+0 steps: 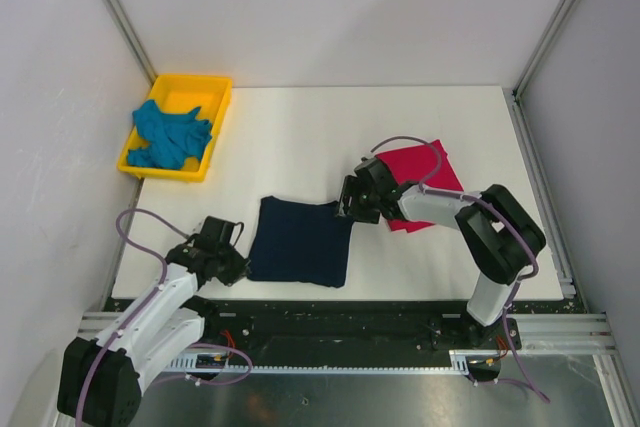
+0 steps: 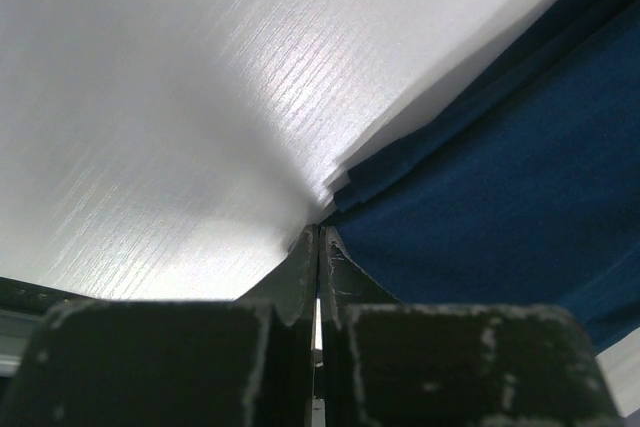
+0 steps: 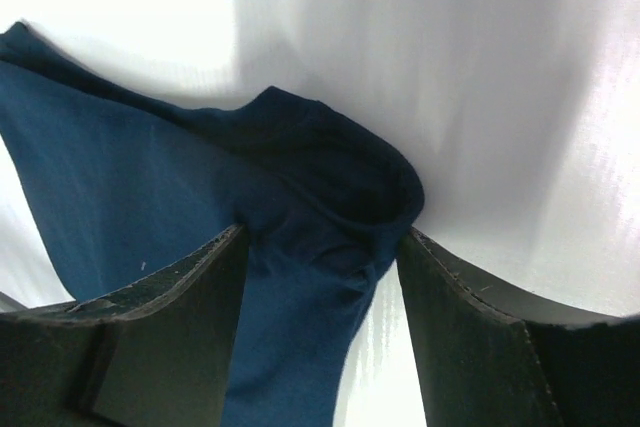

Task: Fold and stack the t-shirts
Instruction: Put the neatly folded tshirt into the corner of the board with both arms

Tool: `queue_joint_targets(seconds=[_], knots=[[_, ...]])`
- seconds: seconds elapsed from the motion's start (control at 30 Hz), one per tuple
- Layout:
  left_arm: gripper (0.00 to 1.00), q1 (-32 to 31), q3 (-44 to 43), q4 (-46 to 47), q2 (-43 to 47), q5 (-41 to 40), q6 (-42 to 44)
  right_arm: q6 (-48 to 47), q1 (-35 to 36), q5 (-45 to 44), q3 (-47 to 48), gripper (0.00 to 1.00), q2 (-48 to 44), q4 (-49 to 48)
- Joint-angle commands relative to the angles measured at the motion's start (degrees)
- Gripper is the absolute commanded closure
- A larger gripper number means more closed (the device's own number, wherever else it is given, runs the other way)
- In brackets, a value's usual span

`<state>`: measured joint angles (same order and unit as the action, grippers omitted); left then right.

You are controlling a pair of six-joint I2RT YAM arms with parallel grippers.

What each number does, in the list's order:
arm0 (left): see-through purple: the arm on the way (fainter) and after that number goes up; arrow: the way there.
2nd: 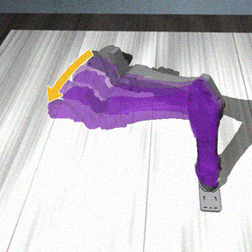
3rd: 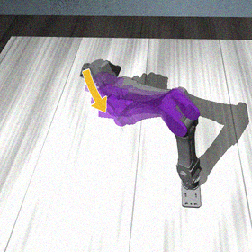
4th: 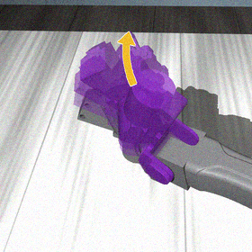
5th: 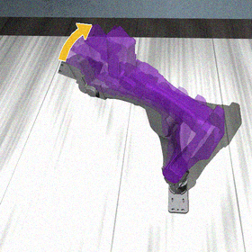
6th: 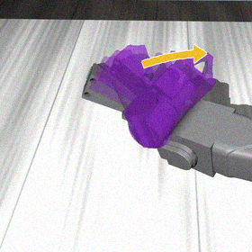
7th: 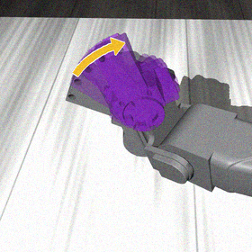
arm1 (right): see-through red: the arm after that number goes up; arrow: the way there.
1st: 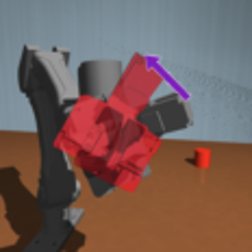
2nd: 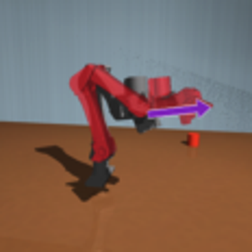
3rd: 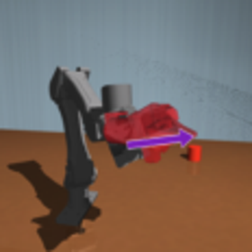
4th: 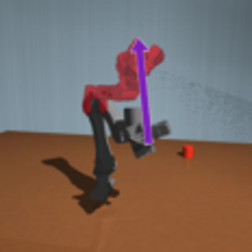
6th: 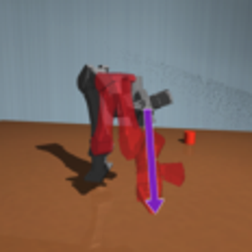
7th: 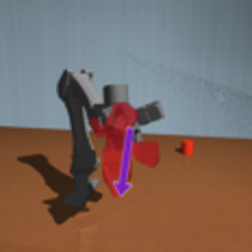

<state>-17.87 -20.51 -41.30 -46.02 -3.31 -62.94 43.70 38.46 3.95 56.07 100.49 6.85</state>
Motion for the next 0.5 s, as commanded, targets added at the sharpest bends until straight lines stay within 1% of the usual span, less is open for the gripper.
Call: queue_joint_targets(seconds=[0.0, 0.1, 0.2, 0.23, 0.3, 0.37, 0.4, 0.47], knots=[[1.0, -0.15, -2.23, -0.93, -0.22, -2.17, 0.58, 1.04, 2.04, -0.84, -0.1, 0.35, 3.3, -0.61], [1.0, -0.16, -2.29, -0.9, -0.32, -2.05, 0.73, 1.72, 2.63, -1.17, 0.3, 0.4, 4.19, -0.41], [1.0, -0.15, -2.72, -0.91, -0.36, -1.58, 1.14, 2.15, 3.27, -2.36, 0.95, 0.51, 4.39, 0.54], [1.0, -0.15, -3.1, -0.86, -0.42, -1.33, 1.85, 2.21, 3.41, -2.8, 1.35, 0.58, 4.42, 1.33], [1.0, -0.22, -4.2, -0.81, -0.42, -0.73, 3.57, 2.16, 3.5, -4.63, 2.6, 0.75, 4.31, 3.56], [1.0, -0.19, -5.7, -0.85, -0.2, 0.28, 5.8, 1.58, 3.69, -6.88, 4.52, 0.88, 3.98, 6.06], [1.0, -0.17, -6.66, -0.78, -0.12, 0.96, 7.12, 1.13, 3.8, -7.88, 5.47, 0.94, 3.69, 7.29], [1.0, -0.2, -8.82, -0.73, -0.03, 3.12, 9.92, 0.09, 4.23, -9.94, 7.7, 0.98, 2.92, 9.43]])
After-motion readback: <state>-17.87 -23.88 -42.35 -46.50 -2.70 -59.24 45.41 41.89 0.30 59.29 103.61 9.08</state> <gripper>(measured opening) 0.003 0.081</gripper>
